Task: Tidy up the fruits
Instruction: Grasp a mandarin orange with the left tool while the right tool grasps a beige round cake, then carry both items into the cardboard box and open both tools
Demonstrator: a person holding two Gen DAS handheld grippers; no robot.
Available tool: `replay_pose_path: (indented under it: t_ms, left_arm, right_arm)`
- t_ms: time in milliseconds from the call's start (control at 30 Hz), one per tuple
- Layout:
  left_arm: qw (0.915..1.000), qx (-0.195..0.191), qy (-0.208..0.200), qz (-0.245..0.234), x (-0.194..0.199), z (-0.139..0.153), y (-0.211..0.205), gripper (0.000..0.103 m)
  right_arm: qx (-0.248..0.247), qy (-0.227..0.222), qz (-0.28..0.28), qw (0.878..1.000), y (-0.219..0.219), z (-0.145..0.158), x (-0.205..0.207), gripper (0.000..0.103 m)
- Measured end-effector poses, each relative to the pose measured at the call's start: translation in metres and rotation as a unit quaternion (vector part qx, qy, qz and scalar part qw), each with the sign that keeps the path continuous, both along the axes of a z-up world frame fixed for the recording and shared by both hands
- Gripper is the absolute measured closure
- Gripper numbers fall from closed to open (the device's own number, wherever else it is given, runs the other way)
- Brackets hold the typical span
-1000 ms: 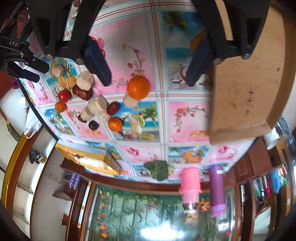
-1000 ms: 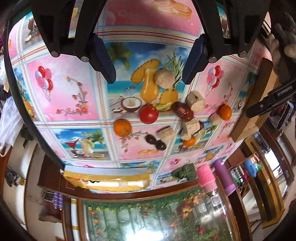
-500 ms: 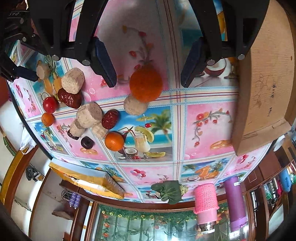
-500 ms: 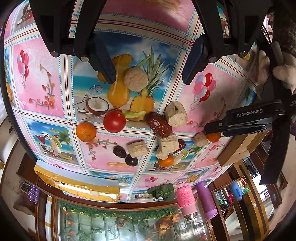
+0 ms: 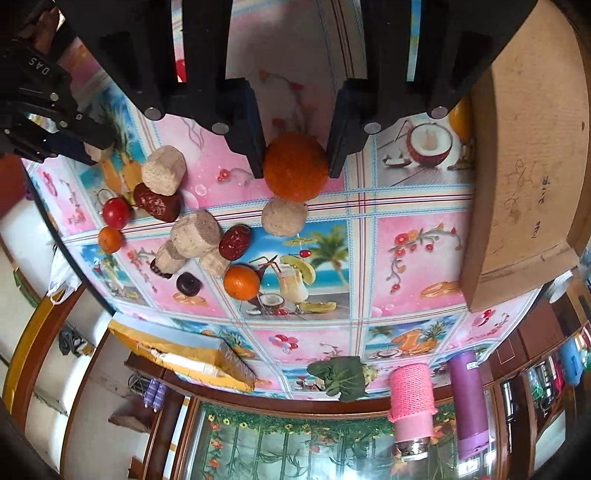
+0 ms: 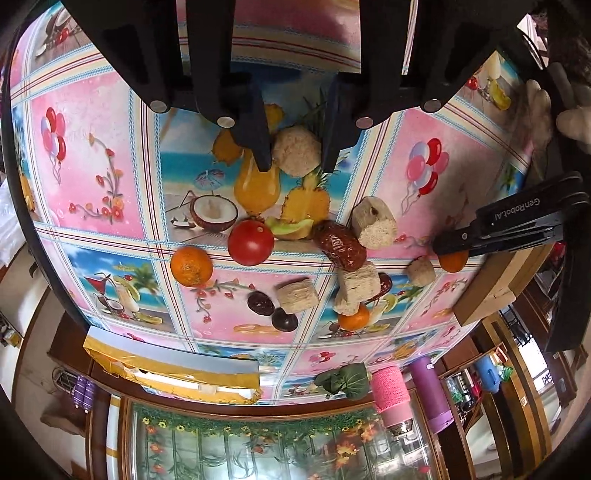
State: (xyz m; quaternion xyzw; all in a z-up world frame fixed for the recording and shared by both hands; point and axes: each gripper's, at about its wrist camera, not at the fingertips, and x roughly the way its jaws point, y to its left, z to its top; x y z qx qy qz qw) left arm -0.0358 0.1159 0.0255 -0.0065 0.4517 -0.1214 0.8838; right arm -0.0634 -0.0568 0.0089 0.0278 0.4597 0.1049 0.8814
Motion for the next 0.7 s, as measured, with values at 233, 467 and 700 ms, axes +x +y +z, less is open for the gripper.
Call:
replay_pose_path:
  t_ms: [233, 467, 700]
  left_arm:
    - [0.9988, -0.022, -0.030, 0.030, -0.029, 0.032, 0.041, 0.071]
    - [0.9930, -0.001, -0.031, 0.114, -0.056, 0.037, 0.117, 0.071]
    - [0.9797, 0.014, -0.014, 0.200, -0.080, 0.026, 0.194, 0.071]
  right_arm:
    - [-0.001, -0.027, 0.024, 0.999, 0.022, 0.026, -0.015, 0.074]
    - [0.013, -0.065, 0.115, 0.991, 0.097, 0.062, -0.025, 0.074]
    - [0.025, -0.081, 0.228, 0.970, 0.203, 0.070, -0.033, 0.073]
